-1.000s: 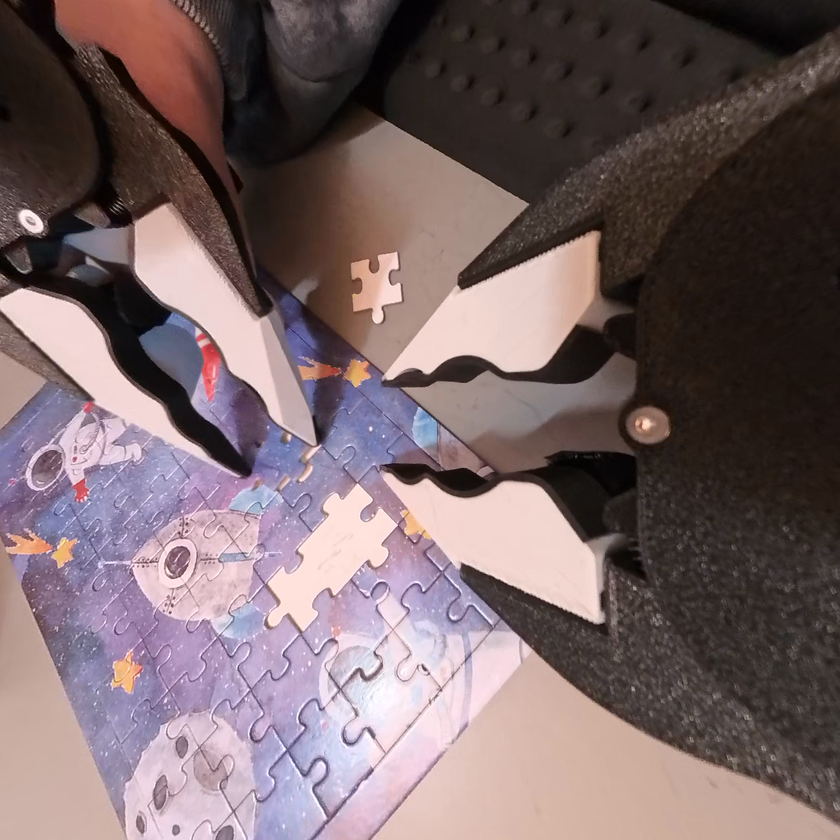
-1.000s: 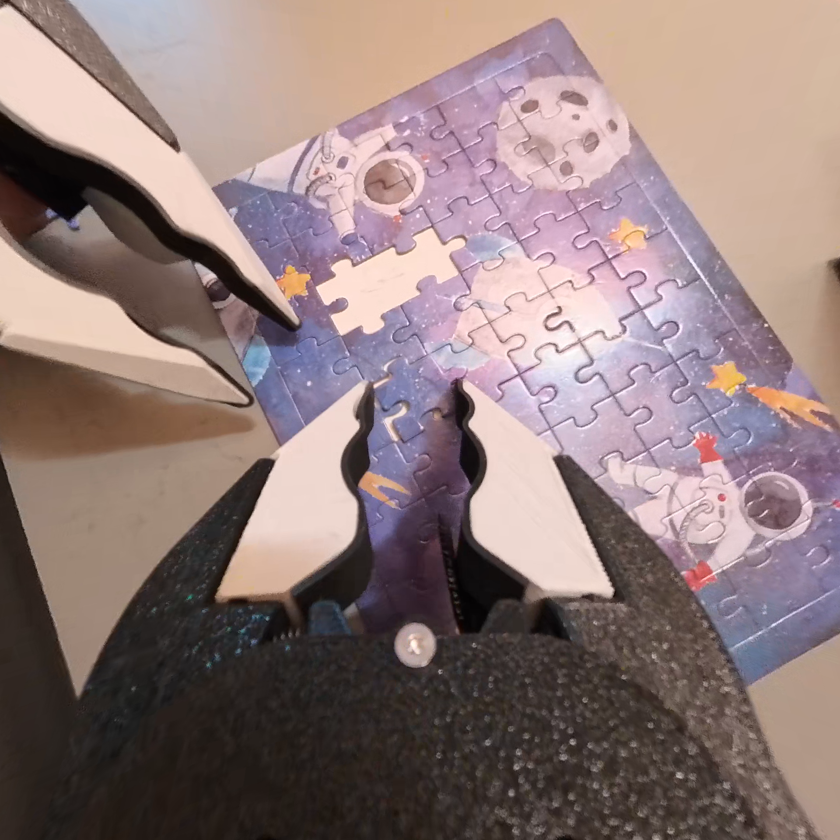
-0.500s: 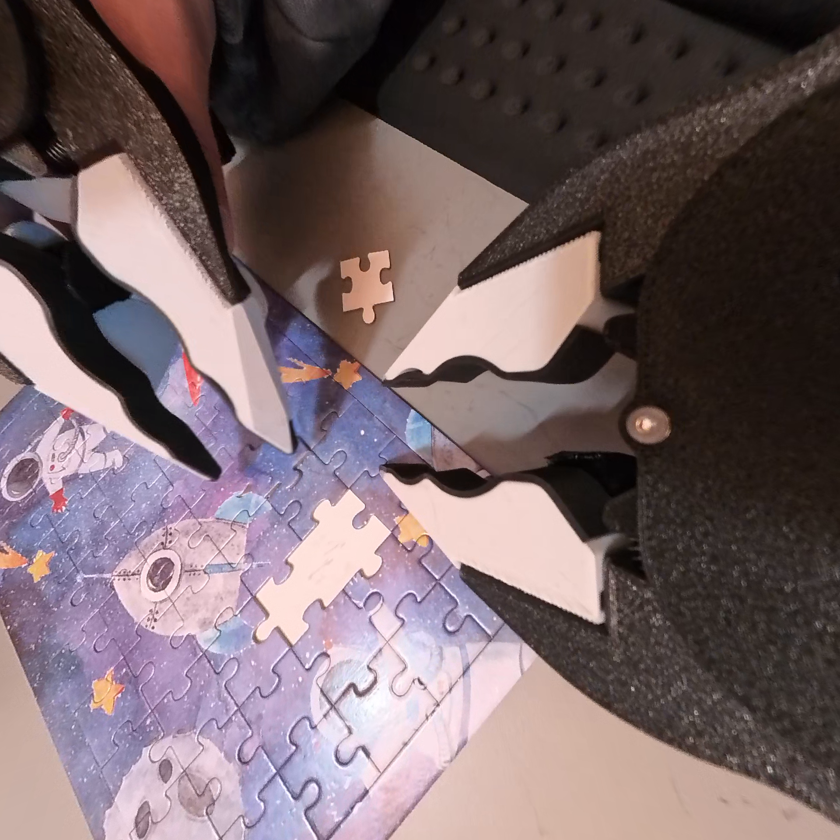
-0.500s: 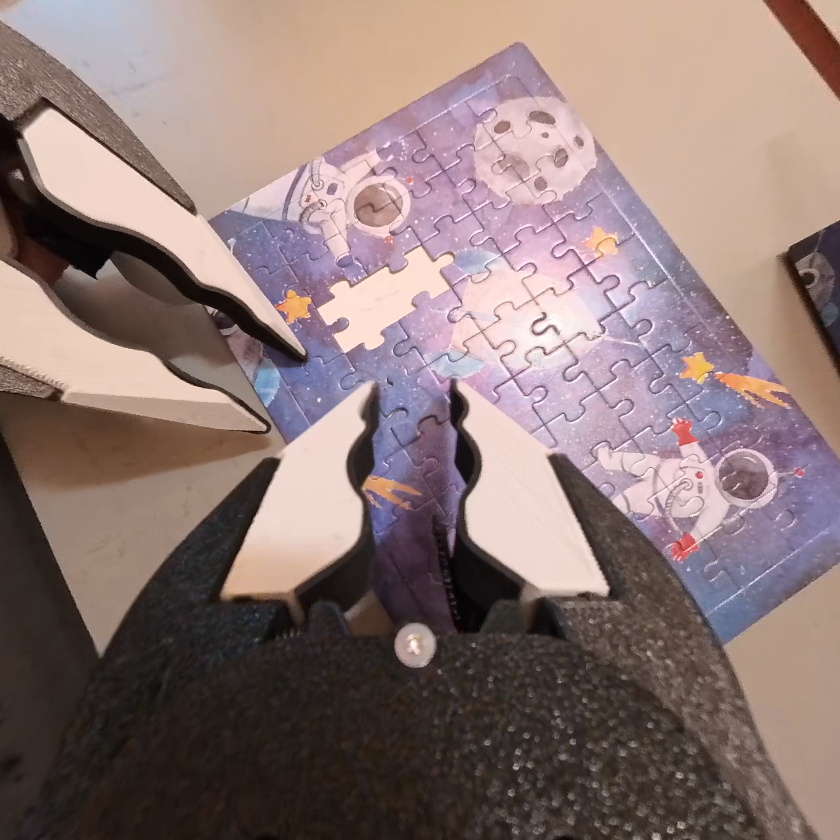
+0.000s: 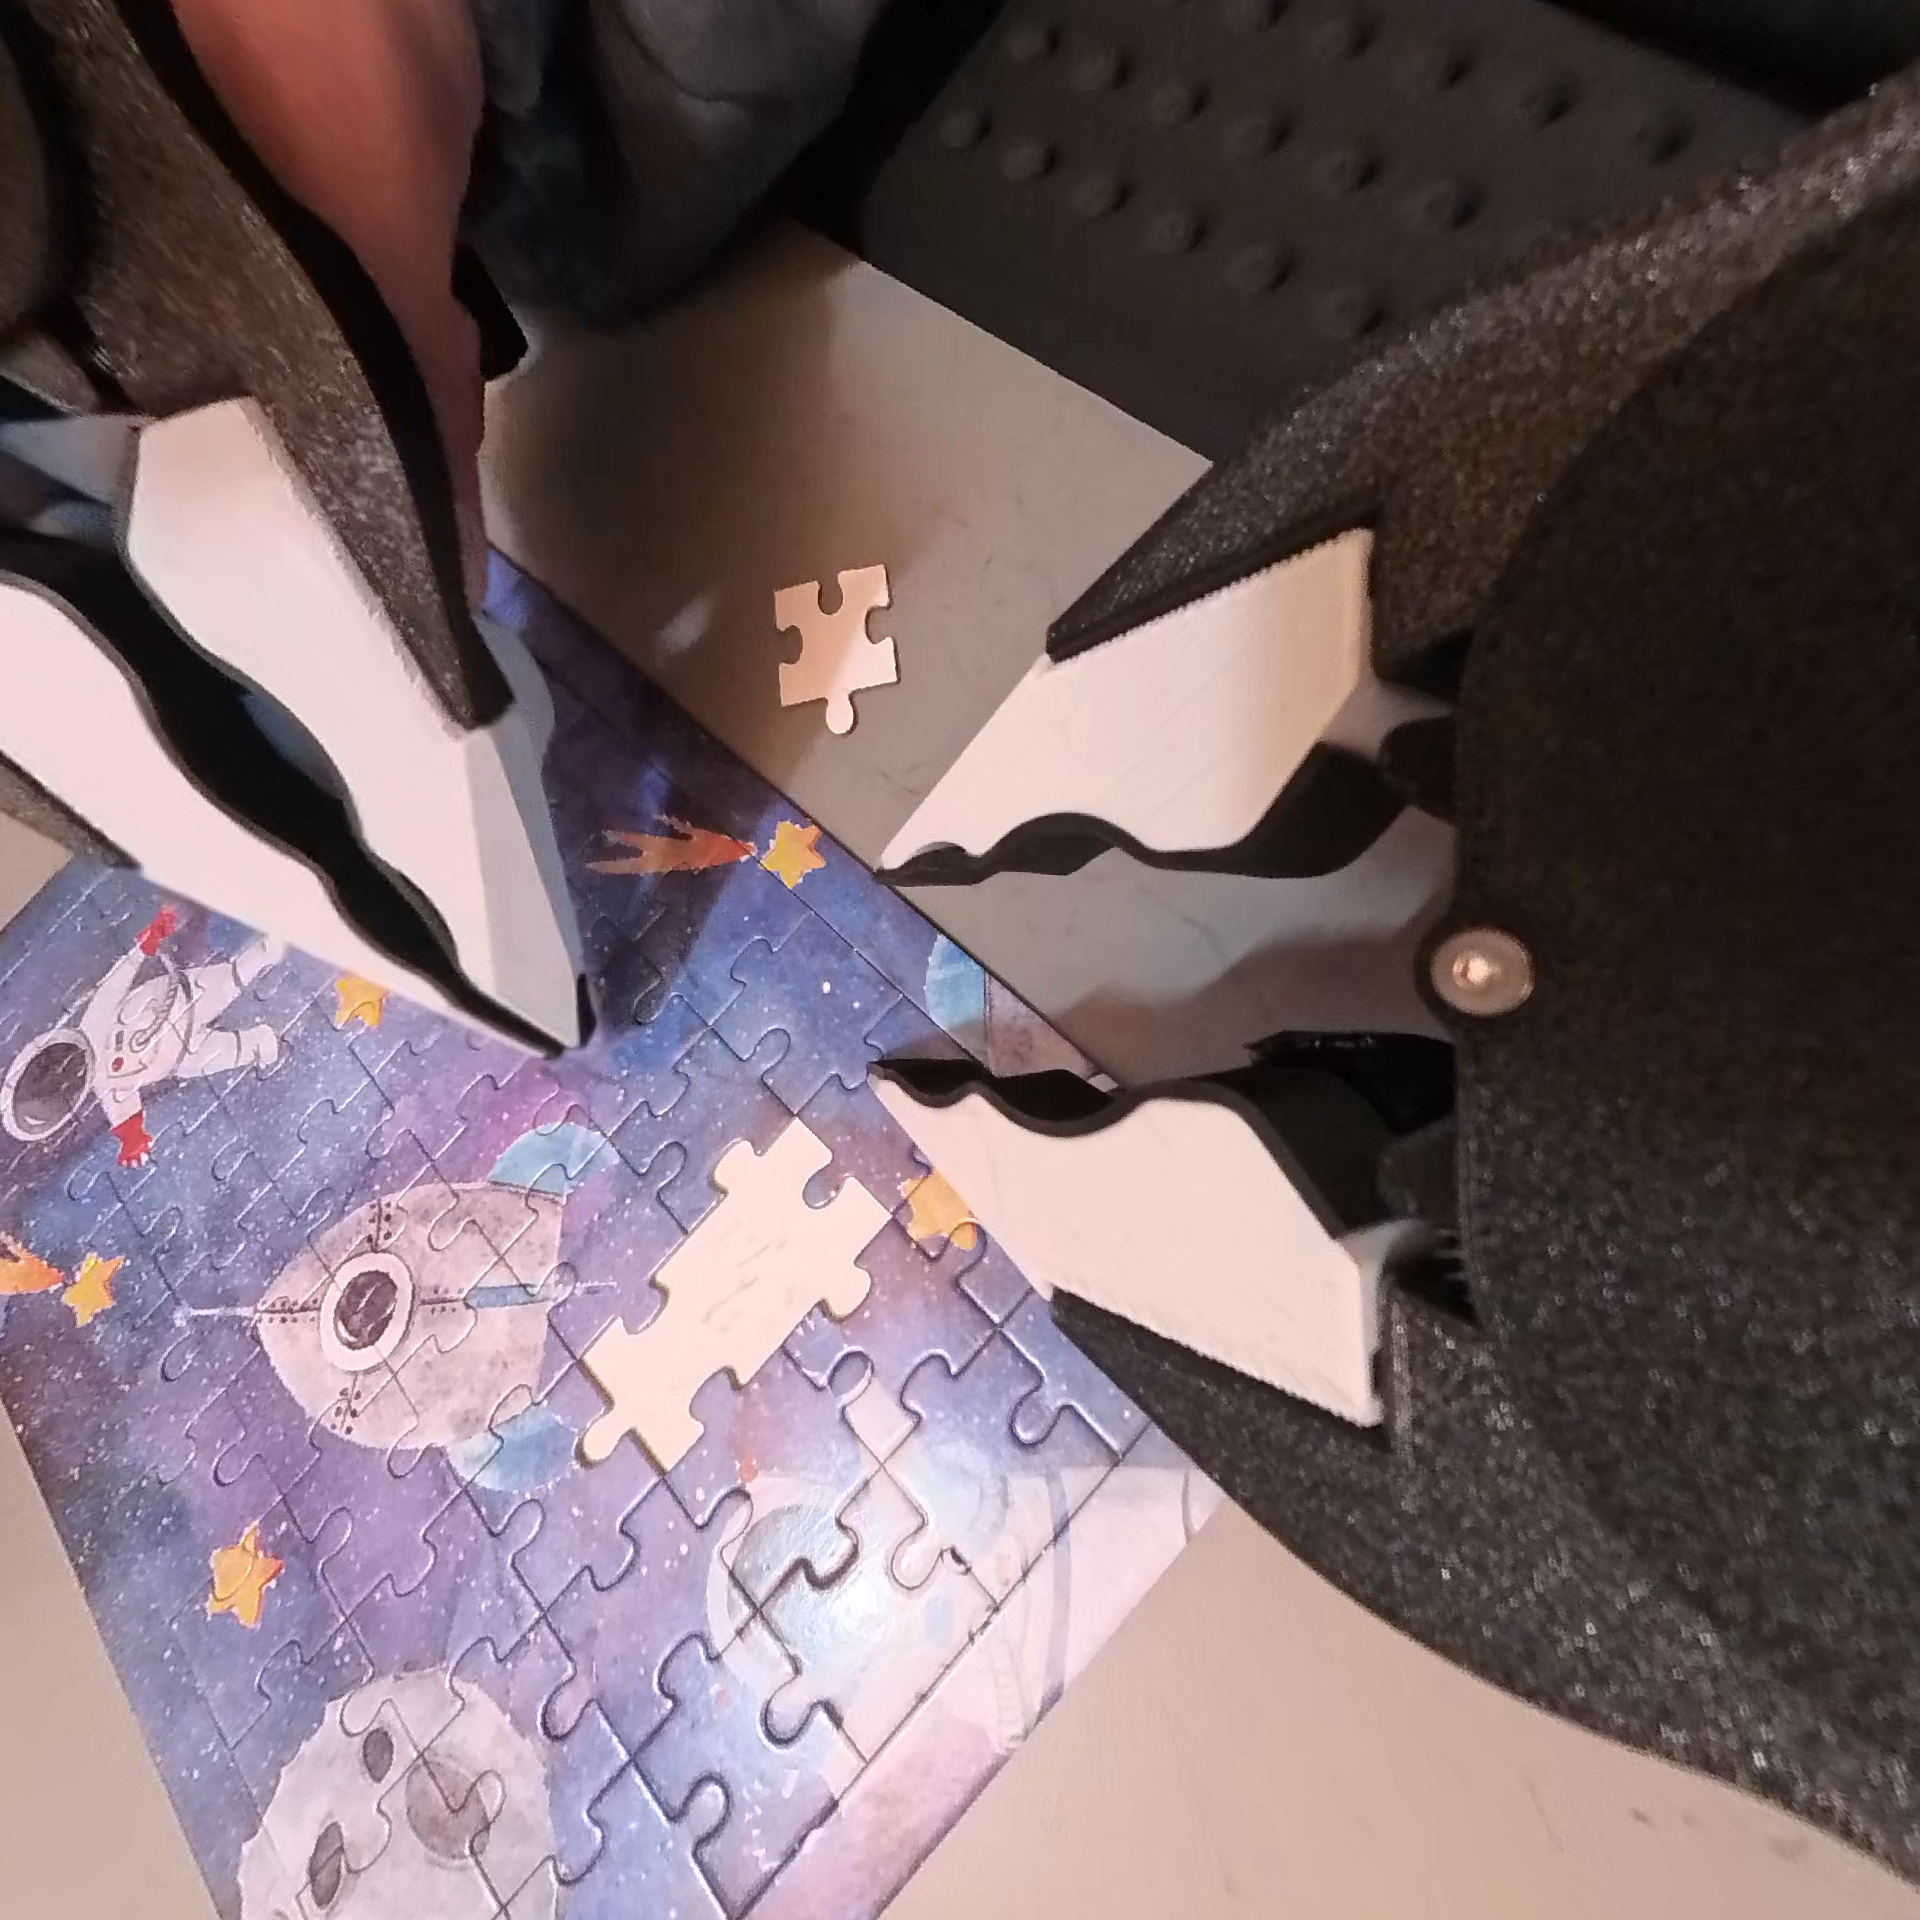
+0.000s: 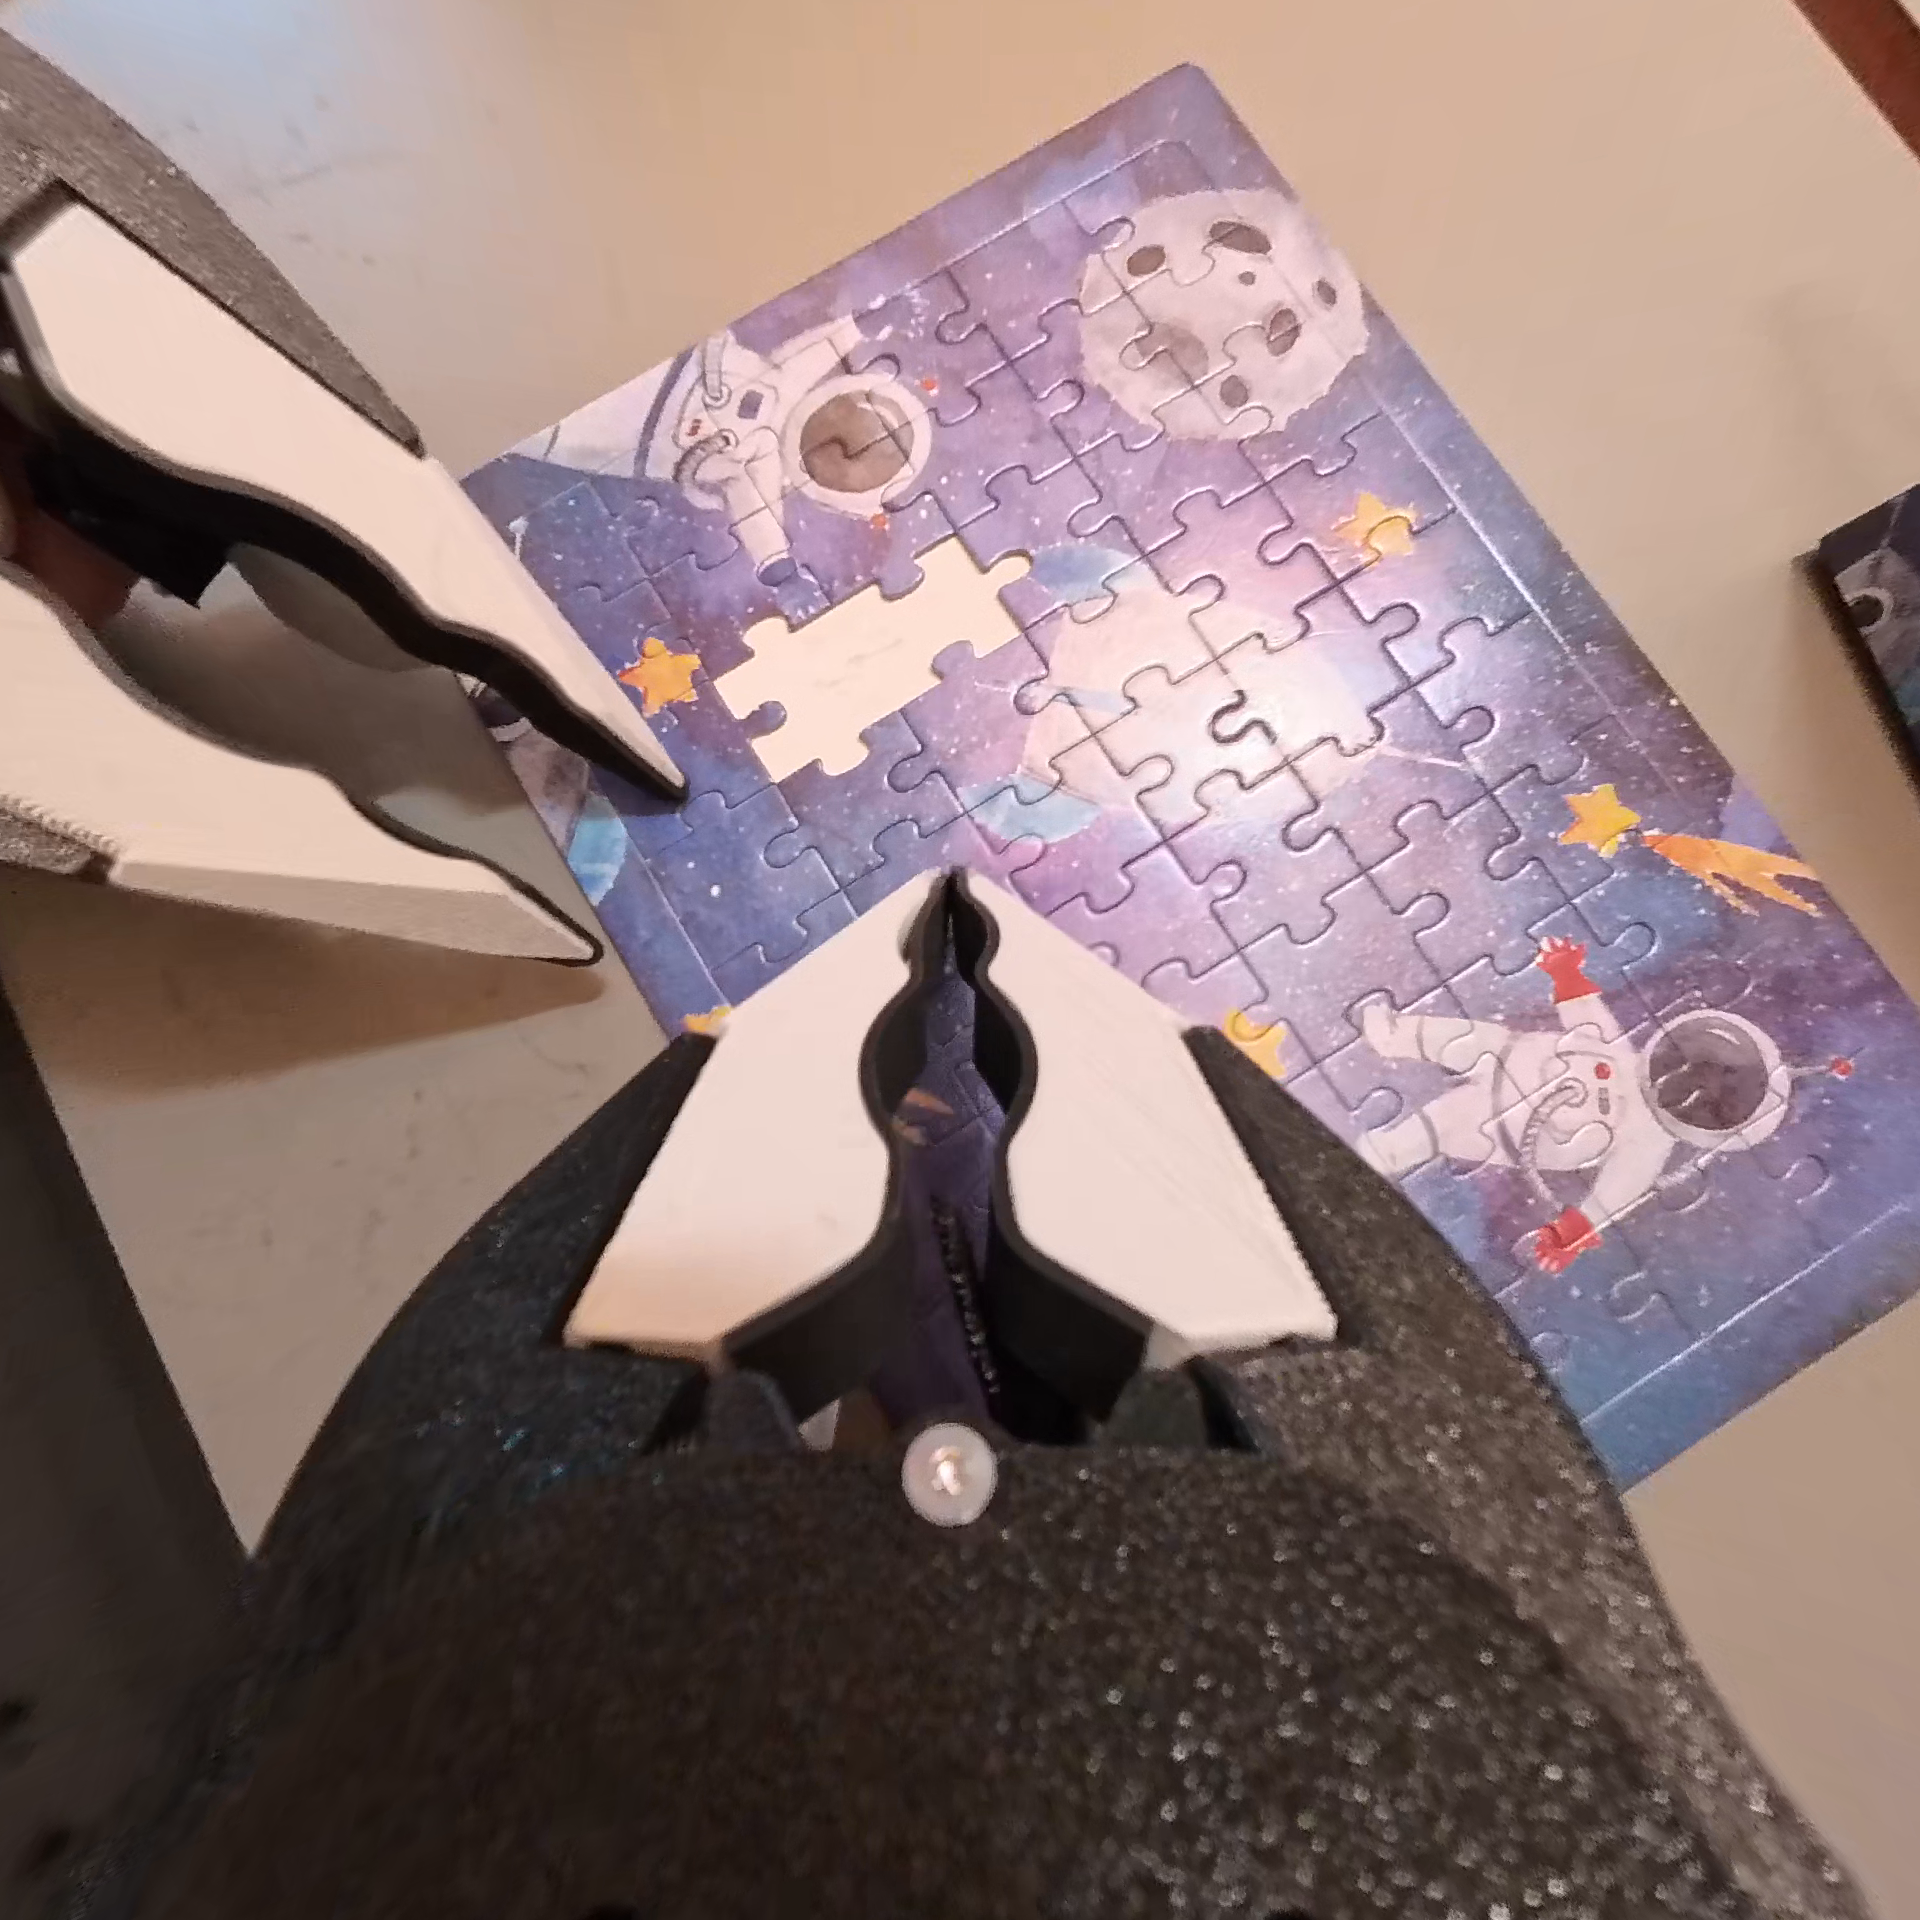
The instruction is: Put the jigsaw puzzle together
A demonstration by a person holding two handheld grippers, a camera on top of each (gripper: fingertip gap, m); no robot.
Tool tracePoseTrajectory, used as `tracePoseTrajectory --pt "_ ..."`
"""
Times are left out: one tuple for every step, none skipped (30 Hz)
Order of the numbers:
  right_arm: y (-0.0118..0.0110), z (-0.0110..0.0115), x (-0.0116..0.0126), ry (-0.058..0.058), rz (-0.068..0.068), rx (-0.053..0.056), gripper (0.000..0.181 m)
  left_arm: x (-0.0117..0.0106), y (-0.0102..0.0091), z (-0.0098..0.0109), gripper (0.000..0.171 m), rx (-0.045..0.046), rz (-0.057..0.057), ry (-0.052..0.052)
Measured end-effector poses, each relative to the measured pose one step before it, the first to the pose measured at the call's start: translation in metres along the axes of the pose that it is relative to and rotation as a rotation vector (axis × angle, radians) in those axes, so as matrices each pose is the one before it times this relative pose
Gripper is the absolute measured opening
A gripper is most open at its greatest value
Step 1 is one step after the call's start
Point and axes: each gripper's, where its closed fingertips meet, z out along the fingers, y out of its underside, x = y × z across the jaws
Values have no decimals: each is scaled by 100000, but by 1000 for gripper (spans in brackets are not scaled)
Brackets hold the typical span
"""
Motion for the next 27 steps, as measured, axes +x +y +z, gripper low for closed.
tracePoseTrajectory --pt "359 119 -114 -304 -496 -1434 0 -5 -8 -5 33 87 -83 63" --pt "547 373 -140 -167 -978 -2276 0 -2 -2 7 33 56 -114 43" --pt "-110 124 -55 502 -576 1669 0 -5 -3 1 33 -20 -93 -28" --pt "125 40 -101 -345 231 -1267 0 3 -5 -3 33 -48 -21 -49" --pt "-155 -264 253 1941 -214 385 0 1 -6 -3 33 -42 -44 -73" --pt "-218 -534 367 2740 -302 1309 0 -4 2 -17 33 -143 -84 -146" --pt "-185 -768 -177 -921 374 1947 0 -46 20 -86 33 -453 -260 -547" --pt "22 -879 -870 -4957 59 1841 0 -173 1 -275 33 -439 -568 -1602" --pt "439 -830 -1371 -6776 -992 637 2 -43 -180 -554 33 1041 -205 -1167" --pt "927 -607 -1474 -6016 -1054 -1614 17 145 -321 -767 32 2371 232 -120" --pt "1372 -319 -1109 -2829 -711 -4059 29 125 -213 -840 31 2274 215 -211" --pt "1352 -137 -553 1335 -1163 -3810 35 -122 57 -821 31 1086 -177 -1464" --pt "966 -85 -328 3475 -1686 -1383 37 -340 323 -773 31 -17 -465 -2509" --pt "572 -73 -364 3038 -931 315 38 -403 458 -742 31 -199 -417 -2749" --pt "351 -84 -485 1427 306 721 38 -323 514 -696 31 -168 -252 -2257" --pt "175 -60 -557 255 1008 1128 38 -209 551 -629 31 -226 -376 -1590" --pt "138 20 -435 414 952 884 38 -104 533 -557 31 -234 -618 -971" --pt "299 129 -238 1199 545 -443 38 2 473 -481 31 -22 -702 -514" --pt "292 170 -40 1841 353 -593 38 76 415 -411 31 12 -670 -213" --pt "-155 -2 190 2360 1487 1895 36 149 348 -355 31 24 -511 -4" --pt "21 34 -28 -107 1972 651 35 223 251 -311 31 262 -243 182" --pt "5 -4 61 176 1485 597 34 269 149 -255 31 484 47 370" --pt "0 2 38 524 86 302 33 306 69 -197 31 700 193 543" --pt "-16 -3 -61 -161 -91 115 27 309 4 -127 30 769 108 732" --pt "-19 -7 -11 -150 102 227 27 324 -22 -69 31 599 -105 1069" --pt "-4 -3 3 -581 401 372 27 326 -93 -38 31 742 -32 1242" --pt "12 -38 118 -745 1098 406 27 229 -168 17 31 1243 733 622"
